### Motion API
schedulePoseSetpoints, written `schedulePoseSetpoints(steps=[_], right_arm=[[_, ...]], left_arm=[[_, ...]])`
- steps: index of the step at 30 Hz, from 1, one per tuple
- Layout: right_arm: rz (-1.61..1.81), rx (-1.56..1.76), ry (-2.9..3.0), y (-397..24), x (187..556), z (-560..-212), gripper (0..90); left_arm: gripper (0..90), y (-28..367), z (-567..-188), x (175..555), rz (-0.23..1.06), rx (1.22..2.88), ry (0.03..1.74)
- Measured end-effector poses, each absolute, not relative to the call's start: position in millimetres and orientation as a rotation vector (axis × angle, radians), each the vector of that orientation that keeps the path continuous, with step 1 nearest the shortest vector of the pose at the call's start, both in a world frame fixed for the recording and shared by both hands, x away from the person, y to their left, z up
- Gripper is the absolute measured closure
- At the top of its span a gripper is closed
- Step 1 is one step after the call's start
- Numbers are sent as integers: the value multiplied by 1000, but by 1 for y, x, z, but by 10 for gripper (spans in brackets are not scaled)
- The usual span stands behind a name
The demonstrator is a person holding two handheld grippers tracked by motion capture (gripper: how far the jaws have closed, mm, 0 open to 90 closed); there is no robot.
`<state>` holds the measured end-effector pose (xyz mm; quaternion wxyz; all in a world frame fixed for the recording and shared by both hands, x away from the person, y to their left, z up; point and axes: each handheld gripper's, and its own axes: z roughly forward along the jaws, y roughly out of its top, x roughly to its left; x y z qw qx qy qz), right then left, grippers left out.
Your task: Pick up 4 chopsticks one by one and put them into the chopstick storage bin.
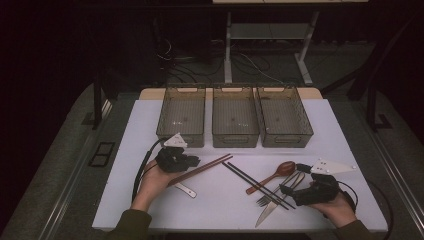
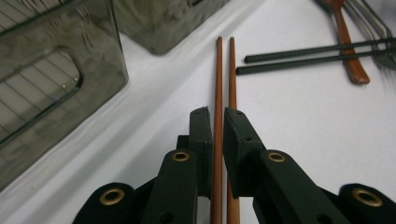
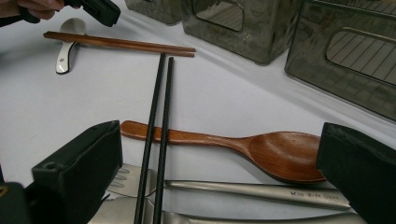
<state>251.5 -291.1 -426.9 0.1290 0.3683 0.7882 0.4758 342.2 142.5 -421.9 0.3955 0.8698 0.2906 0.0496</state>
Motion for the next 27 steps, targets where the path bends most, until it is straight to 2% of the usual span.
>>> schedulePoseSetpoints(steps=[5, 27], right_arm=[[1383, 1068, 2292, -291, 251, -427, 9], [1381, 1066, 2295, -291, 251, -427, 9]], left_arm=[[813, 140, -424, 342, 125, 2268, 712], [810, 137, -430, 342, 117, 2330, 689]])
